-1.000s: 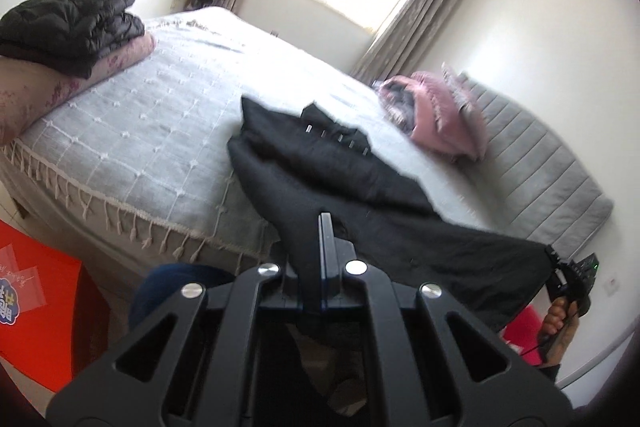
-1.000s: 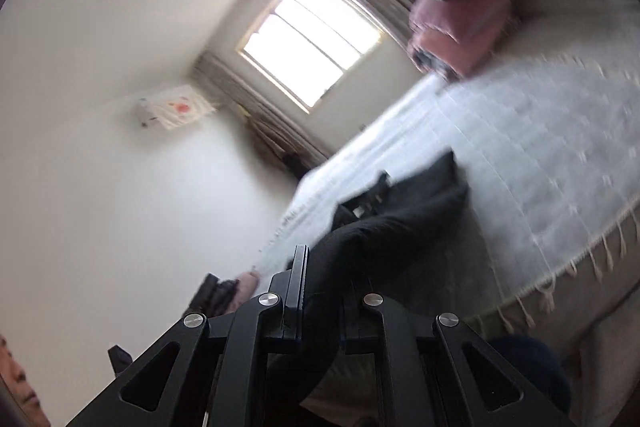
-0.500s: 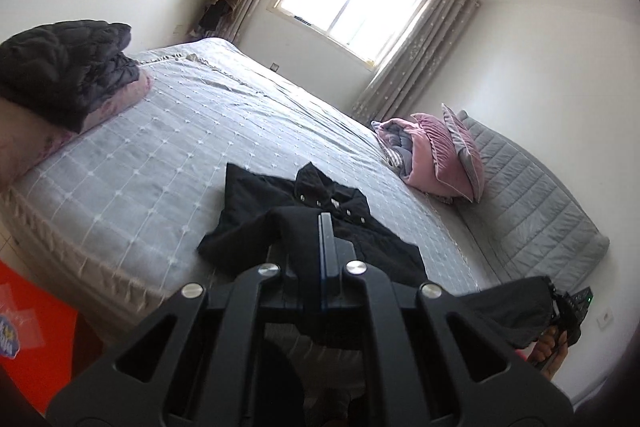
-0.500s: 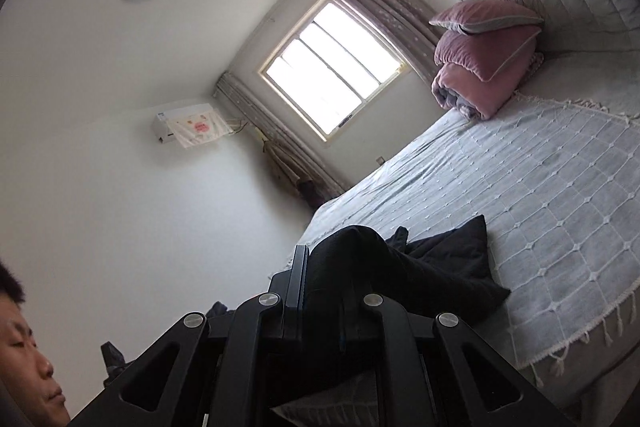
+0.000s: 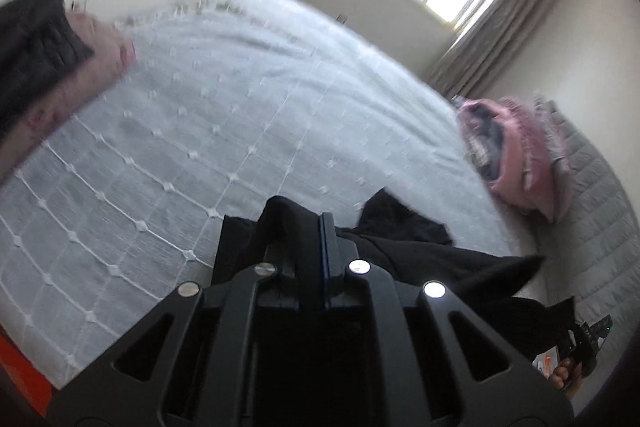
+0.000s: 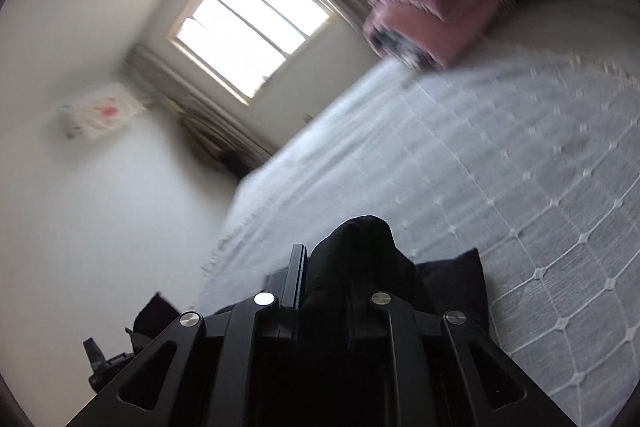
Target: Fold large clothes
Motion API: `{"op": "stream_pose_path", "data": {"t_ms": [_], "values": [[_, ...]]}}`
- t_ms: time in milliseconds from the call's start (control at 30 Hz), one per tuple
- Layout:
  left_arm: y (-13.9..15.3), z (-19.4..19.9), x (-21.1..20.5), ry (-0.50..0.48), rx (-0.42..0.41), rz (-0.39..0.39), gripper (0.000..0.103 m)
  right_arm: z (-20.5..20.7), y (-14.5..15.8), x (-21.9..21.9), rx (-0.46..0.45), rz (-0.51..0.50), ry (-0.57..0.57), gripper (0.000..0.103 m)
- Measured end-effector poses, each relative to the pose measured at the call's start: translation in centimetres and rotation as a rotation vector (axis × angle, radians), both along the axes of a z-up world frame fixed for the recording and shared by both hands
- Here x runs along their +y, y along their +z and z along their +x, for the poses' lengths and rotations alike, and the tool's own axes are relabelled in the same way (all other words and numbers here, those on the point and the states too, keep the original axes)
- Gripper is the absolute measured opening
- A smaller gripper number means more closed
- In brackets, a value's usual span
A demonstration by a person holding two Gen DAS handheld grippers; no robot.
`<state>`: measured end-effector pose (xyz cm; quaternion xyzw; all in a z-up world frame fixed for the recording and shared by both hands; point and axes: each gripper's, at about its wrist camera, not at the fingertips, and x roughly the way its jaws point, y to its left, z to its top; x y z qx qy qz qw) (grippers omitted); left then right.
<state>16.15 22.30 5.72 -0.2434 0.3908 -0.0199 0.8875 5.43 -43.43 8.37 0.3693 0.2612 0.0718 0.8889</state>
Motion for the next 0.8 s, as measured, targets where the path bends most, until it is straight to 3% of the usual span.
{"op": "stream_pose_path", "data": {"t_ms": [100, 133, 233, 267, 333, 433, 467, 500, 600, 800], "values": [[-4.9, 4.4, -0.5, -0.034, 0.134, 0.027, 0.016, 6.1, -6.0, 0.3, 0.217, -0.151, -0.074, 0.044], [-6.1, 5.1, -0.4, -0.035, 0.162, 0.021, 0.017, 7.3, -7.9, 0.1, 0.288, -0.197, -0.098, 0.047], [-7.5, 5.6, 0.2, -0.028, 0.181, -0.04, 0.021, 8.0, -11.6, -1.3, 0.383, -0.21, -0.101, 0.047], [-7.9, 5.6, 0.6, -0.032, 0.18, -0.066, 0.022, 7.7, -11.7, -1.9, 0.383, -0.215, -0.112, 0.048], [-8.1, 5.6, 1.1, -0.041, 0.191, -0.102, 0.027, 6.7, -11.3, -3.3, 0.34, -0.243, -0.153, 0.064], [-7.2, 5.1, 2.2, -0.015, 0.158, -0.13, 0.059, 6.0, -10.9, -3.9, 0.295, -0.247, -0.138, 0.07], [-6.7, 4.9, 2.7, 0.01, 0.139, -0.127, 0.076, 6.2, -10.9, -3.7, 0.294, -0.249, -0.117, 0.07], [-6.2, 4.8, 3.2, 0.029, 0.117, -0.129, 0.079, 6.3, -10.8, -3.1, 0.294, -0.262, -0.092, 0.07], [-6.3, 5.5, 3.3, 0.022, 0.127, -0.068, 0.079, 7.8, -10.2, -0.3, 0.288, -0.356, -0.014, 0.07], [-9.9, 6.7, -0.5, -0.156, 0.201, 0.131, 0.079, 10.8, -10.3, 4.0, 0.29, -0.525, 0.088, 0.065]]}}
